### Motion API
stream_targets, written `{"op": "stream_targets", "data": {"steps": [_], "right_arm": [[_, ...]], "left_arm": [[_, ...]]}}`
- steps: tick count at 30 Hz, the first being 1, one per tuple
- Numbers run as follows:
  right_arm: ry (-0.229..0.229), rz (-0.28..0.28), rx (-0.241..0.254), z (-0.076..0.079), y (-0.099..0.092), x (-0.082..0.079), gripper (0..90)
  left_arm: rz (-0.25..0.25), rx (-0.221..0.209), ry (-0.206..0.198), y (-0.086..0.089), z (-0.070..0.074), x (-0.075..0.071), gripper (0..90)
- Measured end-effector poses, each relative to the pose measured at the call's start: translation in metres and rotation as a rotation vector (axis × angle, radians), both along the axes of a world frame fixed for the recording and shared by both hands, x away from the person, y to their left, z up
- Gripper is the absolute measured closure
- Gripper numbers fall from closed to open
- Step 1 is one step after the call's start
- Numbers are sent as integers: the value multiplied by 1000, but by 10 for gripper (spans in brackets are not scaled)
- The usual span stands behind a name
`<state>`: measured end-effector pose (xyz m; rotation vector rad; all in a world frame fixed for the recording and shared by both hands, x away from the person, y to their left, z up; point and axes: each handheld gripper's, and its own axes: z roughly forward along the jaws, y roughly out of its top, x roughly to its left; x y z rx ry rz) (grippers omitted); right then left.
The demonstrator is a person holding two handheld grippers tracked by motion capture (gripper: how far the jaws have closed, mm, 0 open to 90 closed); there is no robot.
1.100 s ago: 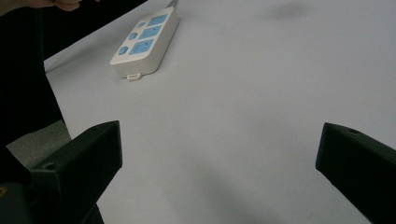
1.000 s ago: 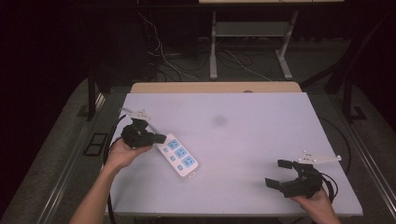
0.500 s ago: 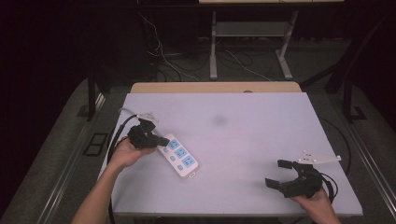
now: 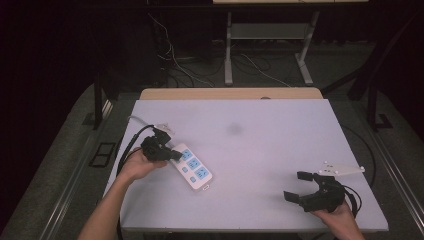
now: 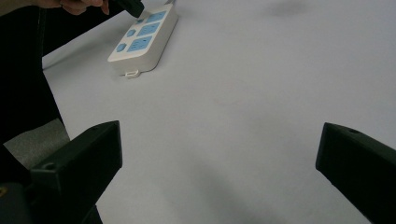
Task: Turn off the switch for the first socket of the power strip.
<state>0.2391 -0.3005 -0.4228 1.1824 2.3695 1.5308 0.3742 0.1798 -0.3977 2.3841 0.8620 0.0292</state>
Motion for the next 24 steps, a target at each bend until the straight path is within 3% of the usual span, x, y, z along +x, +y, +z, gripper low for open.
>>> {"op": "stream_targets", "data": {"steps": [7,18,24], "right_arm": [[0,2,0,0,0,0,2],[-1,7,-5,-1,1,0,2],[-4,7,-6,-1,1,-1,2]], "left_arm": [[-8,37,12,-1,-3,1,896],[-18,6,41,-3,-6,3,895],[2,2,48,-4,-6,3,897]]}}
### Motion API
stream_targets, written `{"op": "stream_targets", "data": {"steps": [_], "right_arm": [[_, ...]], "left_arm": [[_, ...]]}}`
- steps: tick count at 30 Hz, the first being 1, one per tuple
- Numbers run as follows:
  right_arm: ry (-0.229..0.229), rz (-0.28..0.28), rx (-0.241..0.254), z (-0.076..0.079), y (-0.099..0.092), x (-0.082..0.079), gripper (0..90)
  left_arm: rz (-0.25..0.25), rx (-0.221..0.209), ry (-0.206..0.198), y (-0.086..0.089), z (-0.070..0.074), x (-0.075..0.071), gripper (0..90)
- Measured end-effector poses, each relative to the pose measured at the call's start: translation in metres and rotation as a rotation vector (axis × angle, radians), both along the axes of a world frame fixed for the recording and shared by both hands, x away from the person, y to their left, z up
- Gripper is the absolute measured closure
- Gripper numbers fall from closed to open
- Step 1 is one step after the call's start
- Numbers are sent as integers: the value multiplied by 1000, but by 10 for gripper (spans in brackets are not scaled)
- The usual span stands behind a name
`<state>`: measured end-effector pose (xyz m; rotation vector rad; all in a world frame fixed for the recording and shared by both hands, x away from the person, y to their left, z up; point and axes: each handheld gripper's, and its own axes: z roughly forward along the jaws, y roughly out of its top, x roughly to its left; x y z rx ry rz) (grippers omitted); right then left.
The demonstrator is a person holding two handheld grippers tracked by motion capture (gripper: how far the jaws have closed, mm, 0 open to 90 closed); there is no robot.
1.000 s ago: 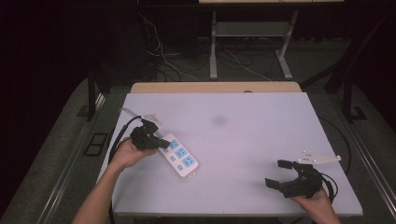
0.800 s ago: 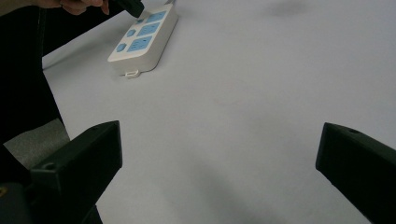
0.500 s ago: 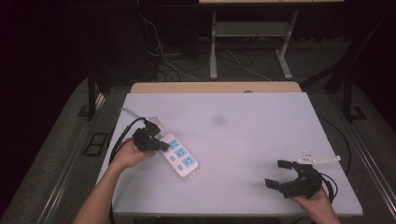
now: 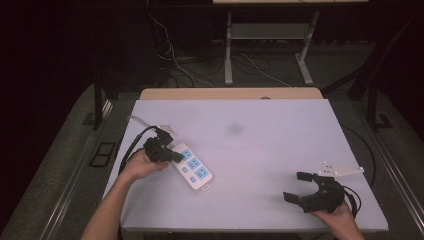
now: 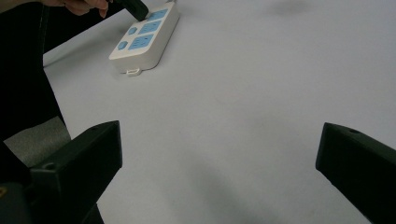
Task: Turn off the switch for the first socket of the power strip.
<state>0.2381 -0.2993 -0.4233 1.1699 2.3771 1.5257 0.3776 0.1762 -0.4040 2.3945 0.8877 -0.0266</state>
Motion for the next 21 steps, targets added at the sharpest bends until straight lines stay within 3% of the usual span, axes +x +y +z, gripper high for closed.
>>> {"op": "stream_targets", "data": {"steps": [6,10,18,21], "right_arm": [[-4,2,3,1,0,-1,2],[-10,2,5,2,0,-3,2],[-12,-8,9,2,-2,-1,2],[-10,-8,5,1,-2,-1,2]], "left_arm": [[20,-21,14,3,-2,0,899],[46,-54,-10,7,-6,-5,900],[50,-59,-11,7,-5,-5,898],[45,-43,-31,6,-5,-6,897]]}}
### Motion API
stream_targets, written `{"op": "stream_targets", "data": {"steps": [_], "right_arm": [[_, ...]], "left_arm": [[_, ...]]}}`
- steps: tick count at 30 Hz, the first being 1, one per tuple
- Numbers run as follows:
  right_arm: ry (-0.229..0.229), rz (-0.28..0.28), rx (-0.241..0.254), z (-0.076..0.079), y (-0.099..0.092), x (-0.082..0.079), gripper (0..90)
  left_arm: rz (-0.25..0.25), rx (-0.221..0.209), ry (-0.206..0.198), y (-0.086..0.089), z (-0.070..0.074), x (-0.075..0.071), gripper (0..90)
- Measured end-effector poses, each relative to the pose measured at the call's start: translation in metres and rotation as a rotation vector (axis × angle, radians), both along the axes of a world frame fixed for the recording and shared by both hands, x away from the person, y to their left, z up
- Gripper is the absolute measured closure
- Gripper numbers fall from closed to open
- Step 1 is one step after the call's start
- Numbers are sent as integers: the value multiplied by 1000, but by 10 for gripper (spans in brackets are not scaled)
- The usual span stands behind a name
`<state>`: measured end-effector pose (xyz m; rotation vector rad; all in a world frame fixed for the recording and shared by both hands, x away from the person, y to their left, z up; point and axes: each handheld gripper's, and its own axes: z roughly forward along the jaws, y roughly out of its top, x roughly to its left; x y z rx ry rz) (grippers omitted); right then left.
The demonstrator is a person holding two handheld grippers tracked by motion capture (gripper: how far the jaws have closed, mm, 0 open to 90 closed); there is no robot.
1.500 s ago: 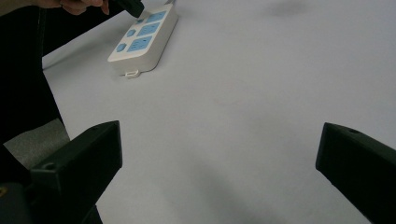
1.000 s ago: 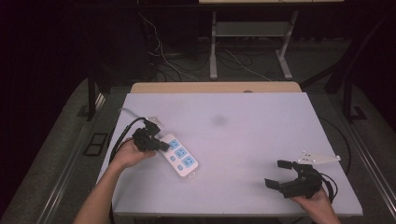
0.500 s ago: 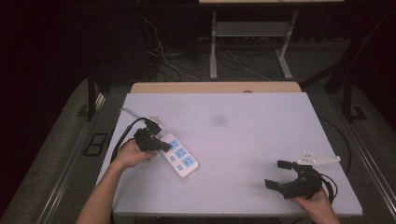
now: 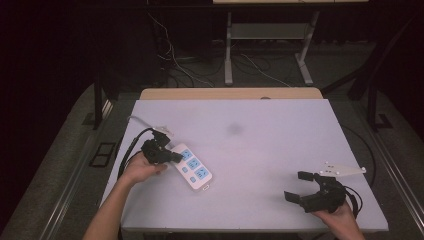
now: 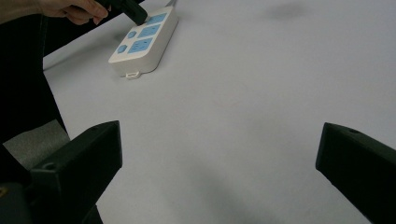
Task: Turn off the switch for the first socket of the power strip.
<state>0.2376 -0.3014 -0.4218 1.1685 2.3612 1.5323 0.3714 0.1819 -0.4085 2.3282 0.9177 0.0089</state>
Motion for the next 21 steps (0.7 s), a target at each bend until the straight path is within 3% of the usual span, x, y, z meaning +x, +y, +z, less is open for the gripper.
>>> {"op": "stream_targets", "data": {"steps": [11,12,15,21], "right_arm": [[1,-2,2,0,0,0,2],[2,-2,3,0,0,0,2],[4,-2,4,0,0,0,2],[-1,-8,9,1,-2,0,2]], "left_arm": [[5,36,-16,-5,3,-2,896],[6,14,-23,-4,4,-2,896],[22,43,-51,-6,7,-2,896],[48,21,-71,-1,15,0,895]]}}
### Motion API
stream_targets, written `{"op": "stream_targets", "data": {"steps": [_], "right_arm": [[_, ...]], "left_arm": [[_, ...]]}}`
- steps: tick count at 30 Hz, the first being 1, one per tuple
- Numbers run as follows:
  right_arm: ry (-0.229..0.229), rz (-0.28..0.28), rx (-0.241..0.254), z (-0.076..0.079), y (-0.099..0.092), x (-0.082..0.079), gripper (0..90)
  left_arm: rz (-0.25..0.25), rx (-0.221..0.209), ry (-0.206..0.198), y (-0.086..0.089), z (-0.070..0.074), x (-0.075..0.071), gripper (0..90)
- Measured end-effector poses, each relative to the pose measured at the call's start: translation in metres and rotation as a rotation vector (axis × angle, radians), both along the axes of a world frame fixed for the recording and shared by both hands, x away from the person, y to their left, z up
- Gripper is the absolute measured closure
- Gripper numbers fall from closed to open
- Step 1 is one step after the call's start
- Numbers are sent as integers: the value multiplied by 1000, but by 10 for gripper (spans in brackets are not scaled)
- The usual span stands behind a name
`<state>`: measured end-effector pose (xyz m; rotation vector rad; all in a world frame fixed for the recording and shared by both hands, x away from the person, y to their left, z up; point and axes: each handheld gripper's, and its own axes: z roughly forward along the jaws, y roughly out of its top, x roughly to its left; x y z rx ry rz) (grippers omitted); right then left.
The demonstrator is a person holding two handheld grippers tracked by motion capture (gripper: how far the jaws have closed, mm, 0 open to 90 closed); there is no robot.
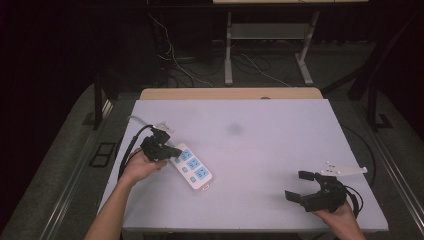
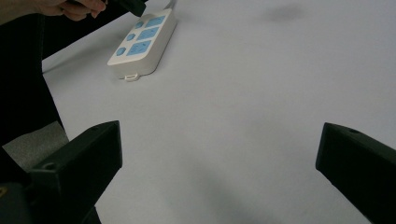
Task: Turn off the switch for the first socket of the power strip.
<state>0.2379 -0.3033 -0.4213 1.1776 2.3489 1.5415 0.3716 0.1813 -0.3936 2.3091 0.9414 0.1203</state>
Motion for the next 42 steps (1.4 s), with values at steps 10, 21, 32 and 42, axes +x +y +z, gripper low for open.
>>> {"op": "stream_targets", "data": {"steps": [10,21,32,42], "right_arm": [[0,4,0,0,0,0,2],[-3,3,6,1,0,-1,2],[-4,2,9,1,-1,0,2],[-5,7,13,1,0,0,2]], "left_arm": [[43,-22,-32,4,14,-2,892],[84,-77,-79,8,31,-11,863],[134,-200,-151,18,48,-33,648],[167,-284,-175,17,48,-53,69]]}}
